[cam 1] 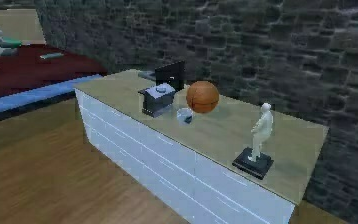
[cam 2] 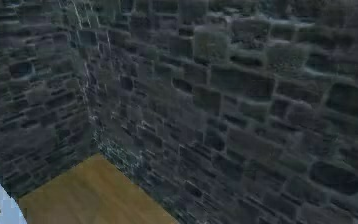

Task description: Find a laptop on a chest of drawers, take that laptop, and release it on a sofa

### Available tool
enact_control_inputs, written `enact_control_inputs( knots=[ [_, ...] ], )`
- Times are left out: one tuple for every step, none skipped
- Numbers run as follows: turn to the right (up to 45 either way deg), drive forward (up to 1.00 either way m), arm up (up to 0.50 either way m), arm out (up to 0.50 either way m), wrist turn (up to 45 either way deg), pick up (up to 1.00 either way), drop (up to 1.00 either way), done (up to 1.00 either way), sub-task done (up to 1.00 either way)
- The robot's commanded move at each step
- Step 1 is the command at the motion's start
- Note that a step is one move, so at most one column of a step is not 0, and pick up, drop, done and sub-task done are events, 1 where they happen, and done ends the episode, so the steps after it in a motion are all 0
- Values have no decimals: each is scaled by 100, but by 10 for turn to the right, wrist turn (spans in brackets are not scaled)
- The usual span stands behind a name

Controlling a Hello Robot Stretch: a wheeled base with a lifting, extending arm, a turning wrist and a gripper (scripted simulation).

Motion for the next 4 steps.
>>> enact_control_inputs(
  knots=[
    [-330, 0, 0, 0, 0, 0, 0, 0, 0],
    [0, 75, 0, 0, 0, 0, 0, 0, 0],
    [-420, 0, 0, 0, 0, 0, 0, 0, 0],
    [420, 0, 0, 0, 0, 0, 0, 0, 0]
  ],
)
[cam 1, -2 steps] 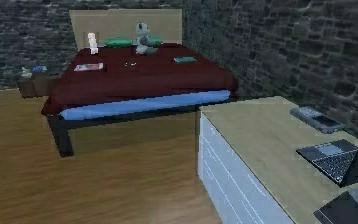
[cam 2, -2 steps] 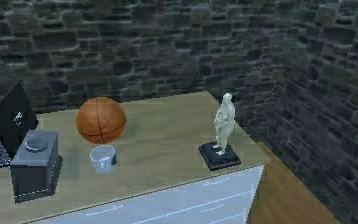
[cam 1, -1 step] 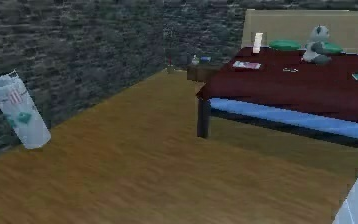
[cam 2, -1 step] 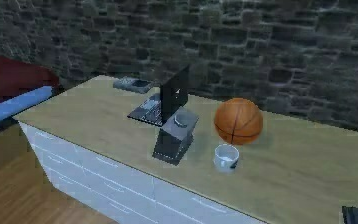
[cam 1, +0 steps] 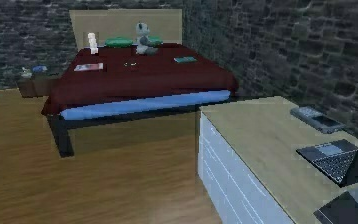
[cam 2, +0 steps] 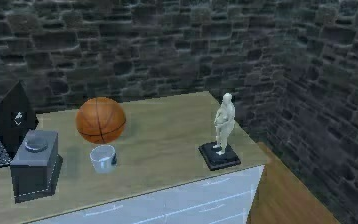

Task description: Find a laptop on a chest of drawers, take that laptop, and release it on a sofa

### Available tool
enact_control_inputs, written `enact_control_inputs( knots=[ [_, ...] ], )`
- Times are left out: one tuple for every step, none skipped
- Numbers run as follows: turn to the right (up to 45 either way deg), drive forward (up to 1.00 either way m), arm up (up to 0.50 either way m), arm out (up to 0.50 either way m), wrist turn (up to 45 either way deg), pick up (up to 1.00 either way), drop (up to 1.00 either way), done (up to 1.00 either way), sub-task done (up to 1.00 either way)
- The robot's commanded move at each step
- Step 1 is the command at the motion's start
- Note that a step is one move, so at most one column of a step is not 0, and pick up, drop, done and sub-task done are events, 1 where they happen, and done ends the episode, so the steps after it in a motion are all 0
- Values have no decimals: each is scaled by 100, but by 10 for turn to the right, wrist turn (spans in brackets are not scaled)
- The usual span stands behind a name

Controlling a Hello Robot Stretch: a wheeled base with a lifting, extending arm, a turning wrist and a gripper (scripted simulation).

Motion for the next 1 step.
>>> enact_control_inputs(
  knots=[
    [0, 80, 0, 0, 0, 0, 0, 0, 0]
  ],
)
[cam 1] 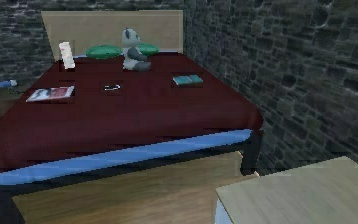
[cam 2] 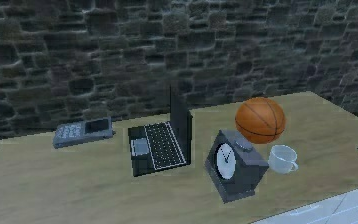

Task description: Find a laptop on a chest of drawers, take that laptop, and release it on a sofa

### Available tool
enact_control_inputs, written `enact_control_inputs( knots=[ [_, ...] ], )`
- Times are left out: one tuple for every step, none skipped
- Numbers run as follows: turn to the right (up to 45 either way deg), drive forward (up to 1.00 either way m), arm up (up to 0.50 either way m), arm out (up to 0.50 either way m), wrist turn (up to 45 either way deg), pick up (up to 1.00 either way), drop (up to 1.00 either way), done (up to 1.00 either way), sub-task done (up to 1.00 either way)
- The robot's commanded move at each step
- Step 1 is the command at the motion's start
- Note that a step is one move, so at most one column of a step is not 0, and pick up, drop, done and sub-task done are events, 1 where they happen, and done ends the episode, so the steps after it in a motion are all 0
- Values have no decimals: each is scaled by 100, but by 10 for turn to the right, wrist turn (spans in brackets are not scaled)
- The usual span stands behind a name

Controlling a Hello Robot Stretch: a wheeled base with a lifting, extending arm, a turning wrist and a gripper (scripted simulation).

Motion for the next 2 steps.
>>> enact_control_inputs(
  knots=[
    [0, 0, 50, 0, 0, 0, 0, 0, 0],
    [0, 0, 32, 0, 0, 0, 0, 0, 0]
  ],
)
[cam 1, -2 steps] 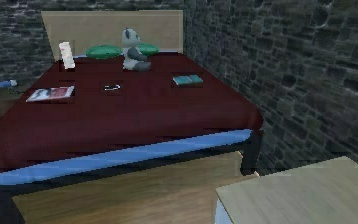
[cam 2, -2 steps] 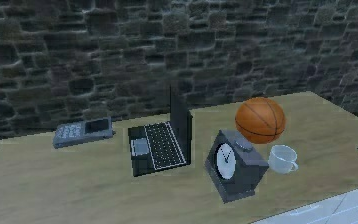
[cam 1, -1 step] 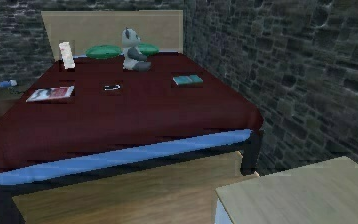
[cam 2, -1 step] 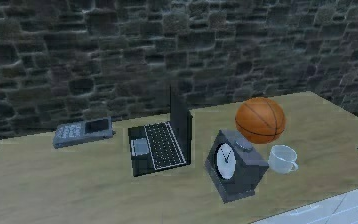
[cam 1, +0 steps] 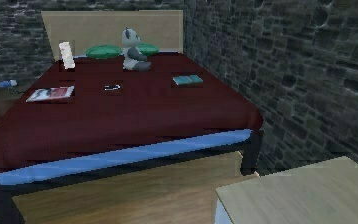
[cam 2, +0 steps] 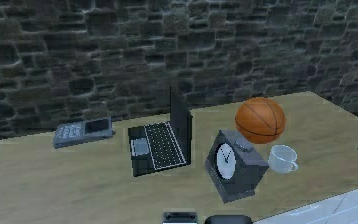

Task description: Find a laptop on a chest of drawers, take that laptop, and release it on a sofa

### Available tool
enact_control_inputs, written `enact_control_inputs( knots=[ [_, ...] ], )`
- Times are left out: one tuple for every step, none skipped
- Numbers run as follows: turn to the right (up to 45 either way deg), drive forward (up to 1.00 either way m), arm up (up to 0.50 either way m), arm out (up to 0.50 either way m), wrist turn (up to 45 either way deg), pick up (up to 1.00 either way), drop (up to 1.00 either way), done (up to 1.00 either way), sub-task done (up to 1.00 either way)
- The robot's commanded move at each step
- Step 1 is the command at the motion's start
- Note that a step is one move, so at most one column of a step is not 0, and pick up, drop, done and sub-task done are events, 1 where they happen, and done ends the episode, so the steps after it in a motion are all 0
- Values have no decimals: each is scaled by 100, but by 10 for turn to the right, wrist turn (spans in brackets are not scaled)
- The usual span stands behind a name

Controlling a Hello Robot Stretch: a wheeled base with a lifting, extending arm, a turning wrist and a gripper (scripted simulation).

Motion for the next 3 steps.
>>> enact_control_inputs(
  knots=[
    [0, 0, 0, 38, 0, 0, 0, 0, 0],
    [0, 0, 0, 0, 450, 0, 0, 0, 0],
    [0, 0, 0, 0, 450, 0, 0, 0, 0]
  ],
)
